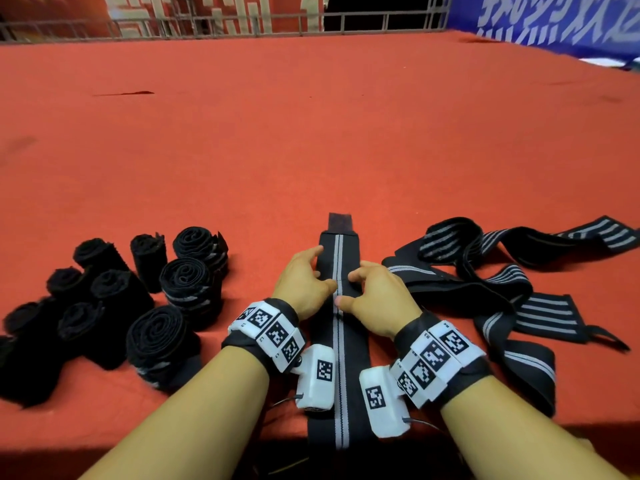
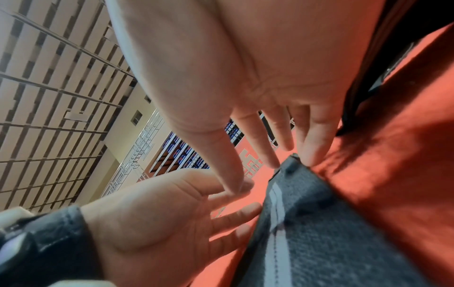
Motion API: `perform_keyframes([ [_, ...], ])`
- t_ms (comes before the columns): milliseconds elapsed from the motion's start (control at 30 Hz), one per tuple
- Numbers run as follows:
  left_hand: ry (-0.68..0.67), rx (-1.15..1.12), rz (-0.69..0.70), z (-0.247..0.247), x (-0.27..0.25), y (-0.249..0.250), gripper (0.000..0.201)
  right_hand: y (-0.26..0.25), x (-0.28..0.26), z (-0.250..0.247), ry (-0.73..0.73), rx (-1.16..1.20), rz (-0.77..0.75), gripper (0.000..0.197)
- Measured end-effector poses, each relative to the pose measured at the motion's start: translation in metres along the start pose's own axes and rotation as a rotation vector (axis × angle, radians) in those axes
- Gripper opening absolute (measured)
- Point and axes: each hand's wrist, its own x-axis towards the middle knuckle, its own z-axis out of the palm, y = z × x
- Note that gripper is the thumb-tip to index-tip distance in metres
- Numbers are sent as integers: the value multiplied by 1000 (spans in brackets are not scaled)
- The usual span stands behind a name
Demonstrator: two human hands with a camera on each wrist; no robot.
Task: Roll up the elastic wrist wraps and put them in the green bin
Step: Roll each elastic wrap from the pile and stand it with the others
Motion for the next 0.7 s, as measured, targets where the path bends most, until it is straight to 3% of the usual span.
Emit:
perform_keyframes([
  [100,-32,103,37,1,-10,1,56,-5,-10,-4,13,-13,-10,43],
  [200,-31,150,104,7,-20,8,45,-5,-21,-10,80,-20,-28,45],
  [433,-106,282,214,42,-33,32,38,17,-48,-38,370,-35,47,22],
  [567,-98,284,211,62,-37,40,26,43,-65,-50,306,-380,196,22],
  [700,-28,284,218,73,-41,49,28,57,-77,-54,301,-408,216,24],
])
